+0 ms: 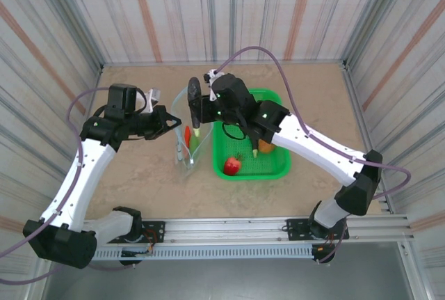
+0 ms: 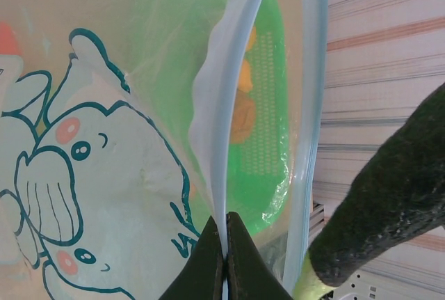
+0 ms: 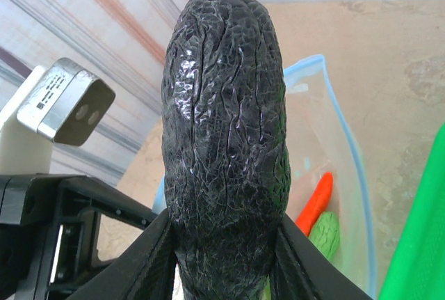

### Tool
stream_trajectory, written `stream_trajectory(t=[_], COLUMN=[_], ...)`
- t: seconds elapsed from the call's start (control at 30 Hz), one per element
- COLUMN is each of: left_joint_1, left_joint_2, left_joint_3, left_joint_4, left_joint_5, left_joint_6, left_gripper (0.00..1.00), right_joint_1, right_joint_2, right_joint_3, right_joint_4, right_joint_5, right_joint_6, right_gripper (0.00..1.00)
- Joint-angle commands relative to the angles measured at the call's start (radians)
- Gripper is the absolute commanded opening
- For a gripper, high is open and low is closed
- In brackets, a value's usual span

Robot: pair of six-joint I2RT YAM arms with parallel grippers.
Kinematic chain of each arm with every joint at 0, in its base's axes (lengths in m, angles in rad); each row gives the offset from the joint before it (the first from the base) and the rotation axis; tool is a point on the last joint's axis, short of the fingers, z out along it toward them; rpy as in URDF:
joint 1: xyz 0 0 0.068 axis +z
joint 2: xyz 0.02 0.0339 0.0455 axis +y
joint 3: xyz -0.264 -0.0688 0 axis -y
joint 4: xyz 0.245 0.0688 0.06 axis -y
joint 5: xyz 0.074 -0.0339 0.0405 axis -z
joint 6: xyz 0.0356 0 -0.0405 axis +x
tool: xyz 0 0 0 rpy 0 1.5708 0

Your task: Place the food in the zip-top bag and seal the zipper

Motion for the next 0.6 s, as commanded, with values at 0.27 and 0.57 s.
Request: stream_trajectory(t=[0.27,0.57], left_joint_1=[0.008,0.004], left_joint_2=[-0.021,-0.014], left_joint_3=[-0.036,-0.023], left_joint_4=[0.056,0.061], left_joint_5=[0.040,0.019], left_joint_6=[-0.057,-0.055], left_gripper=[0.00,0.00], right_joint_1=[0.103,0.090], right_joint_2=[0.063,0.124], right_joint_3=[-0.077,-0.043], right_joint_4=[-0.017,-0.175], right_joint_5=[0.128,0.080], right_joint_6=[0.013,0.131], right_gripper=[0.27,0.29])
